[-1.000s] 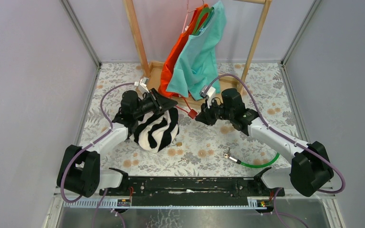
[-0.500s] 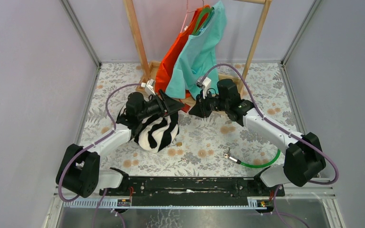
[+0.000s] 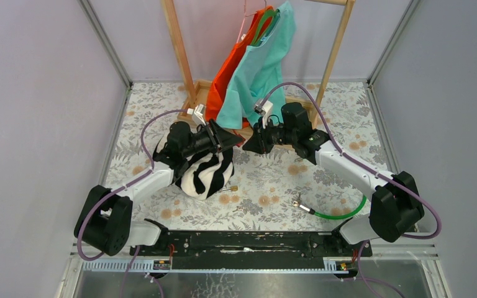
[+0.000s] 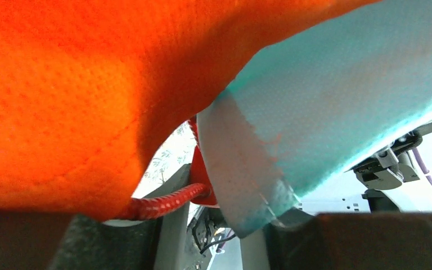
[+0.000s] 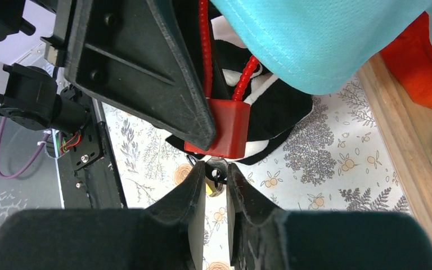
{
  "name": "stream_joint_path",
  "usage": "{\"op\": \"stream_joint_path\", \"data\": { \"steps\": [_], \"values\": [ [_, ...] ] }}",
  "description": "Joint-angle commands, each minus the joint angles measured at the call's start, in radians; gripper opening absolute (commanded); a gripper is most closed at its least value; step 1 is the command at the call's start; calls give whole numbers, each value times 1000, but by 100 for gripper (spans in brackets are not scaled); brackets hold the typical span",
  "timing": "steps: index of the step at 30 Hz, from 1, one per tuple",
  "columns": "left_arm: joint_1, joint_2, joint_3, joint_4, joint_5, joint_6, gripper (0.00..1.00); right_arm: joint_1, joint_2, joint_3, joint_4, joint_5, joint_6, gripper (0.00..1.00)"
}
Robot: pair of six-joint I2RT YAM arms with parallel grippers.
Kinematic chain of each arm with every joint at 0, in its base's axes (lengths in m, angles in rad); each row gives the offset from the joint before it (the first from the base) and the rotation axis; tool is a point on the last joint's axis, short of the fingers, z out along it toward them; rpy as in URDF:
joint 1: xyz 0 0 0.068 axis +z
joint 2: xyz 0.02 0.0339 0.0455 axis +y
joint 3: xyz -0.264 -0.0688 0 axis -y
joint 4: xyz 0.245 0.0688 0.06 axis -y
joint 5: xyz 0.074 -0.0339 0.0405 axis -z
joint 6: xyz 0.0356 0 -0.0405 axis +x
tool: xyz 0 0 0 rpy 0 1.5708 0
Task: Lock with the key
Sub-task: Remove the key from the lock.
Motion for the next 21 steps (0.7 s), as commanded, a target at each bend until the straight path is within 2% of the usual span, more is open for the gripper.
{"op": "stream_joint_path", "data": {
  "steps": [1, 4, 7, 8, 9, 13, 17, 21],
  "values": [
    [-9, 11, -9, 115, -7, -7, 36, 20, -14, 13, 75, -66, 16, 0],
    [-8, 12, -10, 124, -6, -9, 28, 20, -12, 12, 78, -70, 19, 0],
    [-7, 10, -13, 132, -4, -12, 9, 20, -14, 7, 77, -47, 18, 0],
    [-7, 8, -13, 130, -7, -12, 2, 21, -16, 4, 74, -30, 18, 2],
    [-6, 6, -13, 129, -7, -13, 0, 20, -19, 1, 71, -17, 17, 7],
    [-4, 1, -11, 116, -7, -16, 0, 16, -42, -11, 57, 26, -3, 27],
    [-3, -3, -3, 78, -13, -2, 0, 5, -61, -3, 44, 20, -2, 43],
    [1, -3, 4, 56, -15, -1, 0, -5, -72, 14, 29, 32, 3, 53]
  ]
}}
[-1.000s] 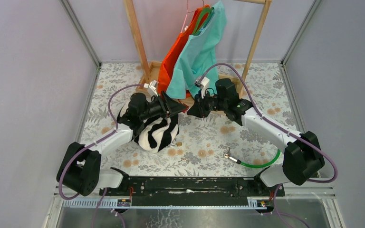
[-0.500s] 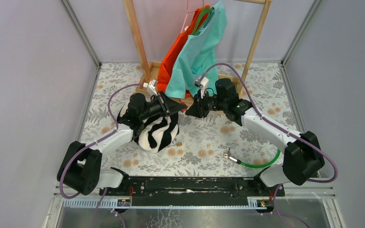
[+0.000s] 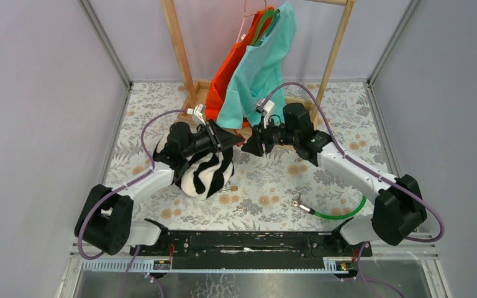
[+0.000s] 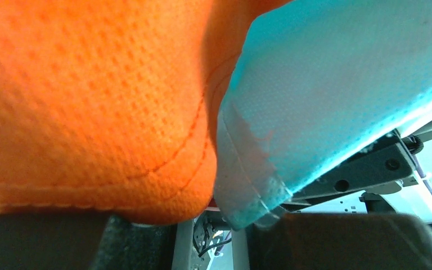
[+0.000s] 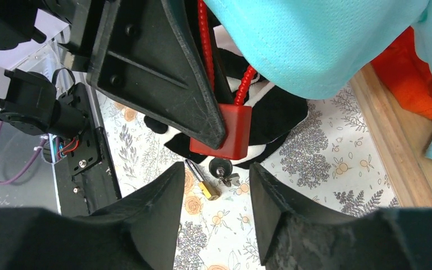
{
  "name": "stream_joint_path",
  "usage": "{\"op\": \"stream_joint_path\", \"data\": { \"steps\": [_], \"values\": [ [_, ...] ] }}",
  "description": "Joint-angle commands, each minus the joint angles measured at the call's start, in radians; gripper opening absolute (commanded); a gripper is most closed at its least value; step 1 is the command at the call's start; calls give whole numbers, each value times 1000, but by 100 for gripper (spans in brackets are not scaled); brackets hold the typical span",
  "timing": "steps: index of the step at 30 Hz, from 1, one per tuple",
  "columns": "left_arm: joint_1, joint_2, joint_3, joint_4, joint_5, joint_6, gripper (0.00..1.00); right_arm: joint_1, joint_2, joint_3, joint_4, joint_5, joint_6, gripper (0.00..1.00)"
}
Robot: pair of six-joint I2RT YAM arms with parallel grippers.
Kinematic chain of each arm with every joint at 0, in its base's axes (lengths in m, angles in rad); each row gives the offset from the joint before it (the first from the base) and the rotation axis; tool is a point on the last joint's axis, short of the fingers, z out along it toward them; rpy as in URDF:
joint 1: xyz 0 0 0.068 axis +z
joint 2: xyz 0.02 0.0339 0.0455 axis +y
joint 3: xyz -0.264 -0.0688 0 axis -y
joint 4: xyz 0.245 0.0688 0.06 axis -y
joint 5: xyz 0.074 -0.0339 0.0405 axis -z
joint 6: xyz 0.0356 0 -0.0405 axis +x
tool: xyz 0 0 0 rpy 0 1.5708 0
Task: Lock with the key
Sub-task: Remove the key from the lock.
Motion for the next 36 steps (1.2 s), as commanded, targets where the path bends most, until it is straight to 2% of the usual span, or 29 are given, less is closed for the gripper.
{"op": "stream_joint_path", "data": {
  "steps": [1, 5, 11, 17, 28, 36],
  "values": [
    [0, -11, 15, 12, -9, 12, 0, -9, -49, 33, 5, 22, 3, 54],
    [3, -10, 41, -55, -17, 15, 0, -9, -39, 67, -35, 75, 7, 57],
    [8, -7, 70, -123, -24, 8, 0, -4, -15, 85, -68, 88, -2, 54],
    [9, -6, 70, -124, -24, -2, 0, -1, 10, 83, -81, 48, -14, 48],
    [10, -4, 68, -123, -25, -8, 0, 27, 53, 106, -81, 42, -1, 49],
    [9, -4, 67, -123, -27, -12, 0, 50, 69, 125, -80, 64, 1, 44]
  ]
}}
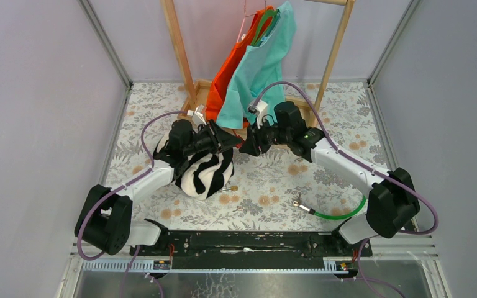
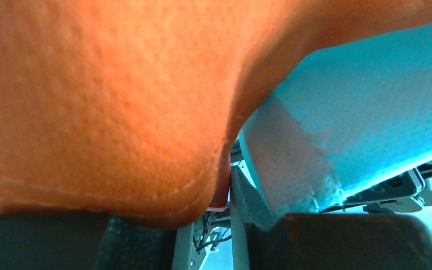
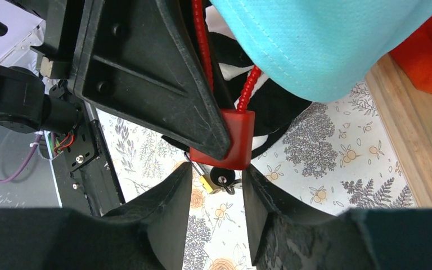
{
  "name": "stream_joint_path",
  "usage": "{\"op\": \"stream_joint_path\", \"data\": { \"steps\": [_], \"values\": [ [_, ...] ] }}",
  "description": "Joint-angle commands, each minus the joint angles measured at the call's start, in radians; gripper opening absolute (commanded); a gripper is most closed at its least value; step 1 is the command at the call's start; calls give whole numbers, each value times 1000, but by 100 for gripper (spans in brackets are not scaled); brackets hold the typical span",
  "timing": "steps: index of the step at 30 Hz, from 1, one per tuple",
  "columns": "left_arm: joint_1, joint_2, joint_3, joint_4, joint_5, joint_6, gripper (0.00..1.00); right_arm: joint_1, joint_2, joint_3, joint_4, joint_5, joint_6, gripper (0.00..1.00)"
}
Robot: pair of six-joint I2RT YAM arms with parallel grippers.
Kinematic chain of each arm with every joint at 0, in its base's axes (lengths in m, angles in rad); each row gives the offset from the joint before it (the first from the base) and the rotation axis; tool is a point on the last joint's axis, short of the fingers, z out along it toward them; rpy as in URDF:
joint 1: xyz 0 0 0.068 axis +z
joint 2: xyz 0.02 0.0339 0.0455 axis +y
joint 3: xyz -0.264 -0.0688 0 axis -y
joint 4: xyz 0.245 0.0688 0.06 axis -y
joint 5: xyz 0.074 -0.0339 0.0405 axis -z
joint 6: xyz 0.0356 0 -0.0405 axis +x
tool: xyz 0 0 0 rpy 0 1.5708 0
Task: Lock with the key
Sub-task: Remove the key from the lock.
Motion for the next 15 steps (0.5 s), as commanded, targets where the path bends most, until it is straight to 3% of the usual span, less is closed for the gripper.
{"op": "stream_joint_path", "data": {
  "steps": [1, 10, 15],
  "values": [
    [7, -5, 31, 20, -12, -12, 0, 21, 10, 56, 22, 14, 2, 44],
    [6, 0, 22, 37, -9, -52, 0, 27, 6, 42, 42, 75, 11, 25],
    [16, -2, 13, 29, -19, -57, 0, 27, -2, 34, 37, 112, 2, 1]
  ]
}}
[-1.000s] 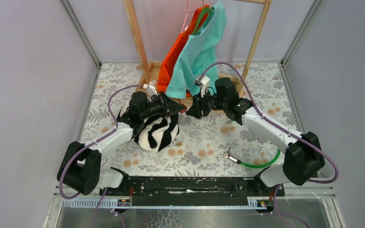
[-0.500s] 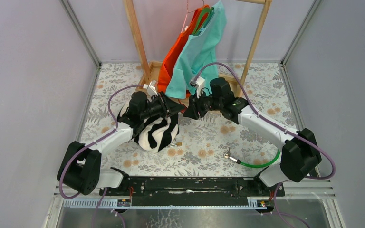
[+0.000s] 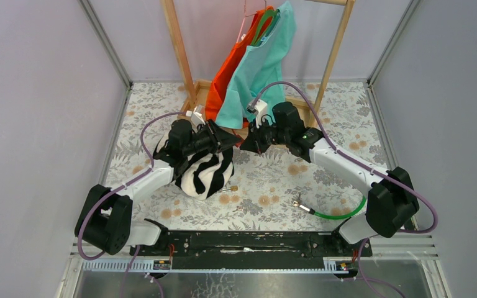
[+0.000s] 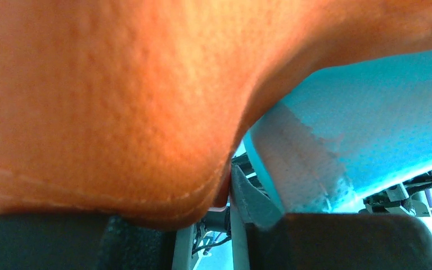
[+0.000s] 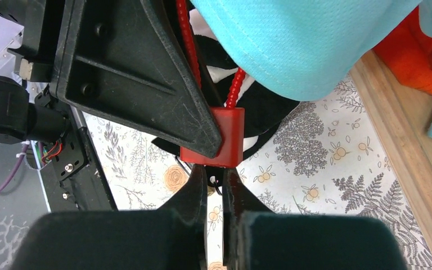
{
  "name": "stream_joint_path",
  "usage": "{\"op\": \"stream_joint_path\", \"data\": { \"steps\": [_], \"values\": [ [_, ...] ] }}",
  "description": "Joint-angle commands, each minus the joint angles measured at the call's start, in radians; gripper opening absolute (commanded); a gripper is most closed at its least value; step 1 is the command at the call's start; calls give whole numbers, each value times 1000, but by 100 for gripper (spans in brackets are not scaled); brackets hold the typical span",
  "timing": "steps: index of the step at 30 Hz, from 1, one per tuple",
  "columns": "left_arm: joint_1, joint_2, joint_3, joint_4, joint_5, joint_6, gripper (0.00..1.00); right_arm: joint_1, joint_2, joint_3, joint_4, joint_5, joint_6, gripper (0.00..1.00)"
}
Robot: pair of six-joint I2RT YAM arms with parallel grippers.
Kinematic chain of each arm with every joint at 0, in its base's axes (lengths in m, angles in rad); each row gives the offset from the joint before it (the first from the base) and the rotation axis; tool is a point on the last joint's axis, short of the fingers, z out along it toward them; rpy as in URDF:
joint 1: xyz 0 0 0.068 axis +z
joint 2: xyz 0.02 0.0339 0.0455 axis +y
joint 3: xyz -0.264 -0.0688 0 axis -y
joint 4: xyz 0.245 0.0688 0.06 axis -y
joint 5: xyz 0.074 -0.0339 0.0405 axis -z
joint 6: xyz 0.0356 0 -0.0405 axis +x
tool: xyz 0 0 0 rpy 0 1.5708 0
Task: Lock with the key
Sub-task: Remove the key from the lock.
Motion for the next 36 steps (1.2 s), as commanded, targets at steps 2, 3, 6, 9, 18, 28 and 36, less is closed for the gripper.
{"op": "stream_joint_path", "data": {
  "steps": [2, 3, 6, 9, 18, 28, 36],
  "values": [
    [21, -8, 7, 29, -13, -30, 0, 11, -17, 11, 39, 72, -10, 0],
    [29, -8, 4, 27, -15, -35, 0, 11, -18, 4, 39, 79, -15, 0],
    [53, -13, -6, 15, -25, -41, 0, 11, -28, -30, 42, 99, -31, 0],
    [73, -13, -21, 19, -35, -36, 0, 10, -40, -64, 42, 104, -39, 0],
    [98, -12, -35, 56, -49, 10, 0, 8, -67, -143, 53, 31, -44, 0],
    [110, -19, -38, 62, -69, 80, 0, -58, -69, -191, 96, -150, 11, 0],
    [110, -21, -37, 65, -70, 118, 0, -59, -61, -191, 117, -215, 30, 0]
  ]
}}
